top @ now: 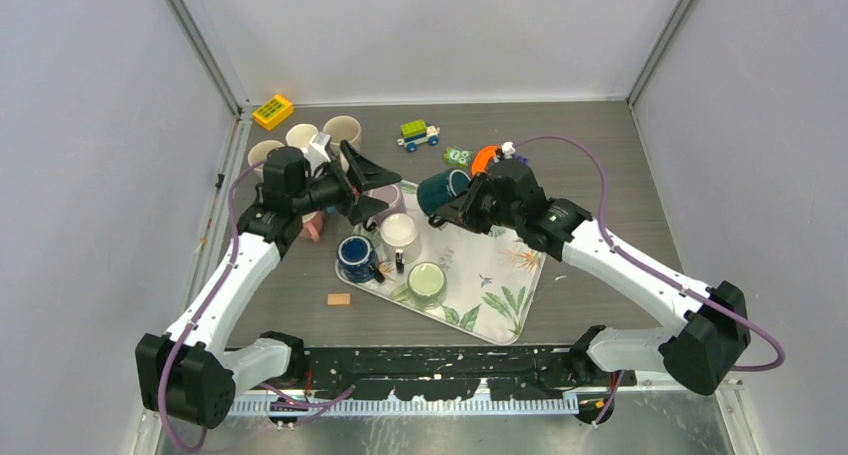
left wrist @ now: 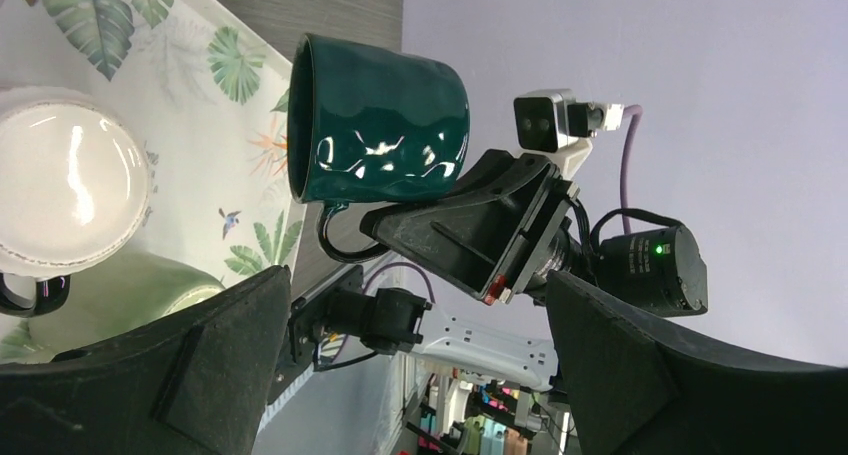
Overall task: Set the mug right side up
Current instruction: Turn over the cup on the tray.
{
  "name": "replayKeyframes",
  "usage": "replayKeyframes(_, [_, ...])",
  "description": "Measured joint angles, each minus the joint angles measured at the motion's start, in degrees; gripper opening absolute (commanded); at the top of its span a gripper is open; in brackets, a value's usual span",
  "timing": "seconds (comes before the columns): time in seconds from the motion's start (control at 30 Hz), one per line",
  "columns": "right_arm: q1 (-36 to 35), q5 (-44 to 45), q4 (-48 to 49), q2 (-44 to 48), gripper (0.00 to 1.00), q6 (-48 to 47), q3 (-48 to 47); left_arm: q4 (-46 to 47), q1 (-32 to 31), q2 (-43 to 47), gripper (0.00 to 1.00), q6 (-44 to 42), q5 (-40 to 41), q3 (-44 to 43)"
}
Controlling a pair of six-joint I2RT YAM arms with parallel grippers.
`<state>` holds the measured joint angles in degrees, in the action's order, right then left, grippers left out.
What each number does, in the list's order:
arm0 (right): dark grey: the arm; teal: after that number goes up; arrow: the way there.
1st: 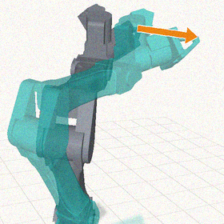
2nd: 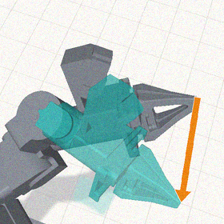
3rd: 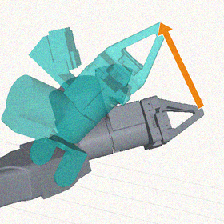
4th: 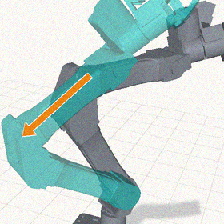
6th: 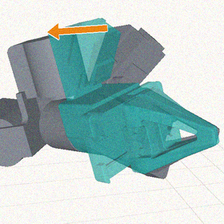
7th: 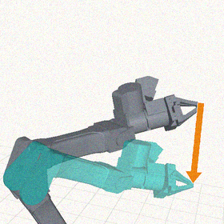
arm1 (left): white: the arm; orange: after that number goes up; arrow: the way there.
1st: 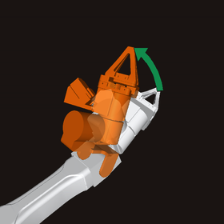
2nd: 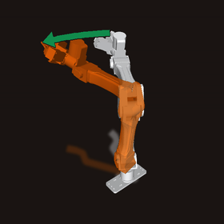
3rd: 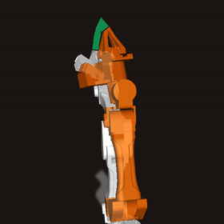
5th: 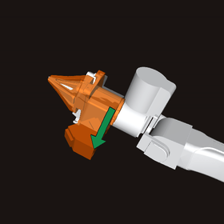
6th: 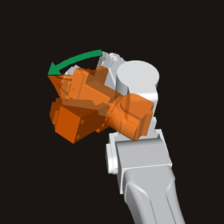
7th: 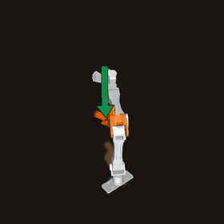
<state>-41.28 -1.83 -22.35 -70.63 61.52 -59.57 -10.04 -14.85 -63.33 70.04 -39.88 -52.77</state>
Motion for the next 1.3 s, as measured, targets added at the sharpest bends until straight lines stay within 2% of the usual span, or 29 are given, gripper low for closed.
replayKeyframes(0.43, [1.29, -9.62, 10.82, -5.9, 0.01, 5.99, 0.0, 0.81, 0.0, -0.07, 1.0, 0.07, 0.22, 0.0])
replayKeyframes(1.3, [1.29, -12.55, 26.36, -12.41, 0.01, 14.19, -1.09, 2.8, 0.02, 0.15, 0.96, 1.57, 1.57, 1.55])
